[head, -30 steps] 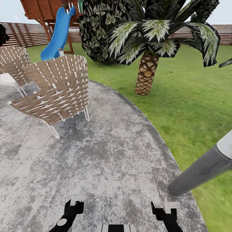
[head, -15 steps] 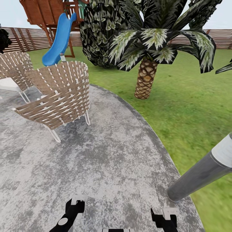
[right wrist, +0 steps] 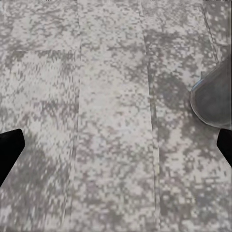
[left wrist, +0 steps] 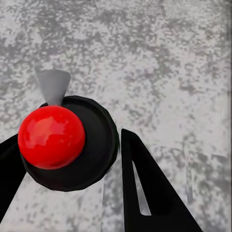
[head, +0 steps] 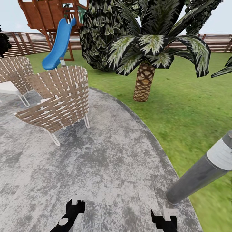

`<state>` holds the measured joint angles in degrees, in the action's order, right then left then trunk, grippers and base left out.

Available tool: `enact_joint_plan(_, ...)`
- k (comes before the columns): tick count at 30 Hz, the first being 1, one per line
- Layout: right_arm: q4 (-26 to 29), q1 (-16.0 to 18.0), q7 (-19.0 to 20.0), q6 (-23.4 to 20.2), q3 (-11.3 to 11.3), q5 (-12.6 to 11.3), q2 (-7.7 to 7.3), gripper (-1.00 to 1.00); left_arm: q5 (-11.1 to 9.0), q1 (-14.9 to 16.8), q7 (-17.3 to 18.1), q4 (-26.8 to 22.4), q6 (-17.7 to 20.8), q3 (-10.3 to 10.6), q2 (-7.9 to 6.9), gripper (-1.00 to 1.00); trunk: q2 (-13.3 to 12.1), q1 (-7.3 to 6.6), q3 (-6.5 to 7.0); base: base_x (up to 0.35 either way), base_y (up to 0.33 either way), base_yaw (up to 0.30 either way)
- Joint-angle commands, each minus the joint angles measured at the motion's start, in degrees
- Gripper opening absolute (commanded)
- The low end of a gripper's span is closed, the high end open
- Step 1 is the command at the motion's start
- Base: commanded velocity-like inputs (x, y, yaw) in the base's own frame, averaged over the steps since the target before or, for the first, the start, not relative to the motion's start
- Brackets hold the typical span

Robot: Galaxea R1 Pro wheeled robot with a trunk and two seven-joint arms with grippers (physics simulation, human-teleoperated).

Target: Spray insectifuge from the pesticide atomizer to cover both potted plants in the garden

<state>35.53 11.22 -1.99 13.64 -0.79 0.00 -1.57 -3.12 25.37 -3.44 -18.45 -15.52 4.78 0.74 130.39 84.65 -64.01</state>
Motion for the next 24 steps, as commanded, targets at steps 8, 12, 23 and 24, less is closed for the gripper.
enact_joint_plan(8,-0.04,0.03,-0.20,0.16,-0.09,-0.01,-0.01,1.00,-0.33,0.03,-0.48,0.16,-0.17,0.50,0.04,-1.00,0.01,-0.01,0.25,-0.131,0.095,-0.023)
enact_joint_plan(12,-0.10,0.03,-0.27,0.16,-0.07,-0.02,-0.01,1.00,-0.25,0.03,-0.45,0.21,-0.15,0.50,0.05,-1.00,0.01,-0.01,0.25,-0.261,0.195,-0.001)
enact_joint_plan(23,-0.11,0.03,-0.29,0.16,-0.01,-0.07,-0.01,1.00,-0.57,0.03,-0.44,0.26,-0.23,0.50,-0.04,-1.00,0.01,-0.01,0.50,-0.270,0.202,-0.156)
enact_joint_plan(24,-0.11,0.03,-0.29,0.16,0.00,-0.06,-0.01,1.00,-0.57,0.03,-0.45,0.26,-0.26,0.50,-0.04,-1.00,0.01,-0.01,0.53,-0.264,0.153,-0.241)
